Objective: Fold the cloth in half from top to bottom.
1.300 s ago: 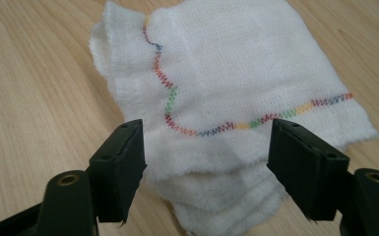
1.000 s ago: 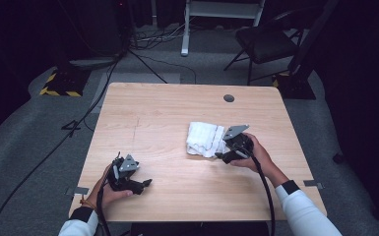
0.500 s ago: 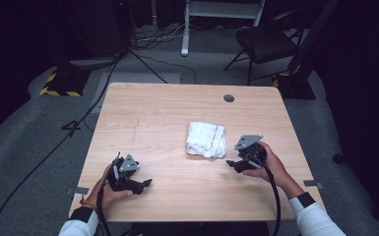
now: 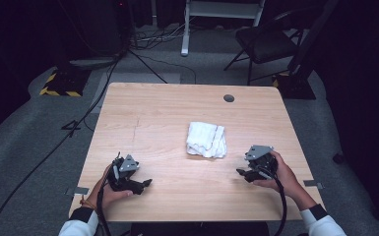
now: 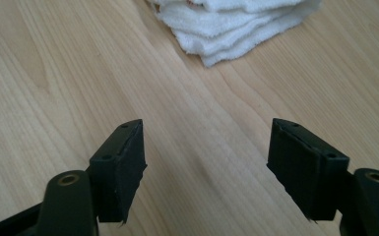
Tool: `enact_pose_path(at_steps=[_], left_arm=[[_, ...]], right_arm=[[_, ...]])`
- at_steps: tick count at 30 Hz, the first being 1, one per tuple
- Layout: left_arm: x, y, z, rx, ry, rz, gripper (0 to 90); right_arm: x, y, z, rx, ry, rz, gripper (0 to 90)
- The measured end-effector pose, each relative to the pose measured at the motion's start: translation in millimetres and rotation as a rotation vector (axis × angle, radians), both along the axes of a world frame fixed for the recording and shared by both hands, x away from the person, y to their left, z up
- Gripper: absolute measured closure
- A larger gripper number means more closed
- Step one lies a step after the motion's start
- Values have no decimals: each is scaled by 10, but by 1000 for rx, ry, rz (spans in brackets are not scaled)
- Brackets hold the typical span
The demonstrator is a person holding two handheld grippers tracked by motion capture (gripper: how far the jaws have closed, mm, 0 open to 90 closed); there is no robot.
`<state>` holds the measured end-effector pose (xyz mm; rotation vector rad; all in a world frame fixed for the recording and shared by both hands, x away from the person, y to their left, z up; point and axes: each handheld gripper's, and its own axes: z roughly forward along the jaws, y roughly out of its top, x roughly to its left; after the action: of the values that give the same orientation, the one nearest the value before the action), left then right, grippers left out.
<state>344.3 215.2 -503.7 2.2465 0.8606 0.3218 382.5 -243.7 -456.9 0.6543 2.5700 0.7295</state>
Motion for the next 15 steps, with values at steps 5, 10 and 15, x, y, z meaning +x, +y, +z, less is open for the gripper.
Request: enact_pose_path(at_steps=[5, 10, 15], left_arm=[[0, 0, 0, 0, 0, 0, 158], [-2, -1, 0, 0, 0, 2, 158], [-2, -1, 0, 0, -1, 2, 158]], right_arm=[[-75, -107, -28, -10, -15, -11, 296], [-119, -208, -69, -4, -8, -17, 286], [-160, -302, -110, 11, -5, -35, 283]])
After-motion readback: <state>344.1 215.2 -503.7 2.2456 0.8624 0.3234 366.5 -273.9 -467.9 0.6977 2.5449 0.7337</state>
